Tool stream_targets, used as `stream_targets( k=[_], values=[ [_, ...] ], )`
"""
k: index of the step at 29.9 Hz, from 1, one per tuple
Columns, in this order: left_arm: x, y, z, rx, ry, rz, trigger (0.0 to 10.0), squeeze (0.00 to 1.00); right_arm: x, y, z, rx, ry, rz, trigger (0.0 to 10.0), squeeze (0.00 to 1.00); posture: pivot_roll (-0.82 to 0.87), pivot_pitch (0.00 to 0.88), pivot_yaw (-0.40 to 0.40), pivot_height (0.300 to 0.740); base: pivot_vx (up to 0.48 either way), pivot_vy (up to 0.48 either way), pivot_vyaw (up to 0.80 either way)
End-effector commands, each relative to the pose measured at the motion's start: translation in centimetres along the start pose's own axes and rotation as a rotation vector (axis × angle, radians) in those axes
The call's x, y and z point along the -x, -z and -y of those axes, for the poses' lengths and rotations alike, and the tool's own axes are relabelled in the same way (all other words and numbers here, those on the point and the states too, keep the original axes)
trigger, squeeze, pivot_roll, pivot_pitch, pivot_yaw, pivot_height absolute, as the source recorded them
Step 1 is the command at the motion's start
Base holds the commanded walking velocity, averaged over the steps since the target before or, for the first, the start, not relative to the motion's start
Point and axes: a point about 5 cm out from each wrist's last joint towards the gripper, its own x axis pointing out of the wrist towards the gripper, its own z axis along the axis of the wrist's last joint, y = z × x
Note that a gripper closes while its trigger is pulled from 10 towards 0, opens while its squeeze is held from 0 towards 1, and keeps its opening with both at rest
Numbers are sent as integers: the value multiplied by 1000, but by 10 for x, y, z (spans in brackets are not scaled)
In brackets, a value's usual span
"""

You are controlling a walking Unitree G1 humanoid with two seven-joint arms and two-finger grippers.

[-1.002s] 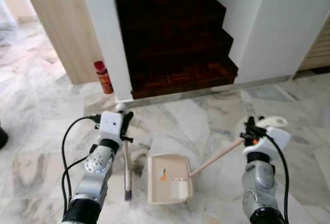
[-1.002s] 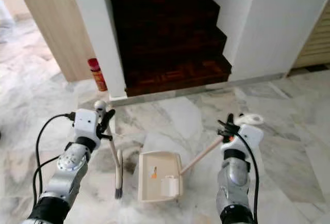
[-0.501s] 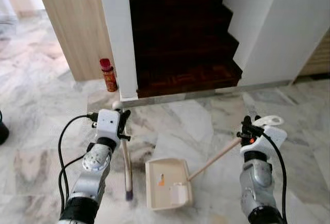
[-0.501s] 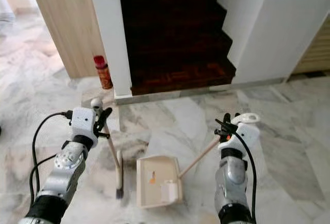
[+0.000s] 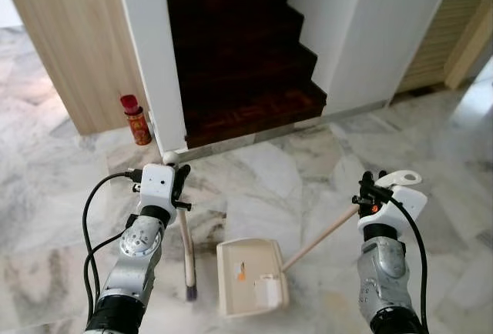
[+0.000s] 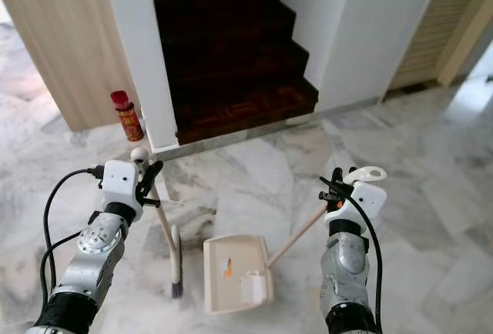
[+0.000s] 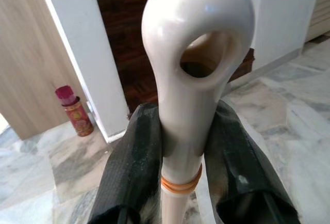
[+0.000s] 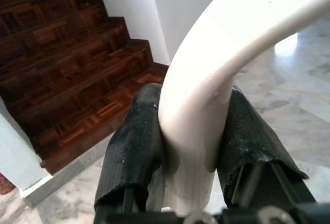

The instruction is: Sweep floor

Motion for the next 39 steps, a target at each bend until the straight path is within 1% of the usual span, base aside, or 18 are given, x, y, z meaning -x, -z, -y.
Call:
stream_targets(
  k=[1, 9, 16, 20, 26, 35, 39],
  values=[
    [-4, -13, -4, -11, -7, 51, 10000, 0, -8, -14, -5, -5, -15, 64, 10000, 0, -17, 2, -16, 740, 0, 416, 0],
    [-4, -14, -6, -15, -13, 52, 10000, 0, -7, -14, -10, 14, -51, 63, 10000, 0, -13, 5, -15, 740, 0, 419, 0],
    [-4, -14, -7, -17, -13, 51, 10000, 0, -7, -14, -11, 7, -55, 66, 10000, 0, -12, 5, -14, 740, 0, 419, 631],
    [-4, -14, -7, -17, -12, 50, 10000, 0, -6, -13, -12, -7, -54, 60, 10000, 0, -11, 7, -14, 740, 0, 419, 0],
    [-4, -14, -7, -19, -11, 50, 10000, 0, -6, -13, -13, 2, -64, 60, 10000, 0, -9, 7, -13, 740, 0, 419, 0],
    [-4, -14, -6, -19, -9, 47, 10000, 0, -5, -13, -15, -6, -72, 65, 10000, 0, -11, 4, -9, 740, 0, 420, 614],
    [-4, -14, -6, -20, -5, 47, 10000, 0, -5, -13, -15, -12, -70, 62, 10000, 0, -9, 0, -9, 740, 0, 419, 0]
  ],
)
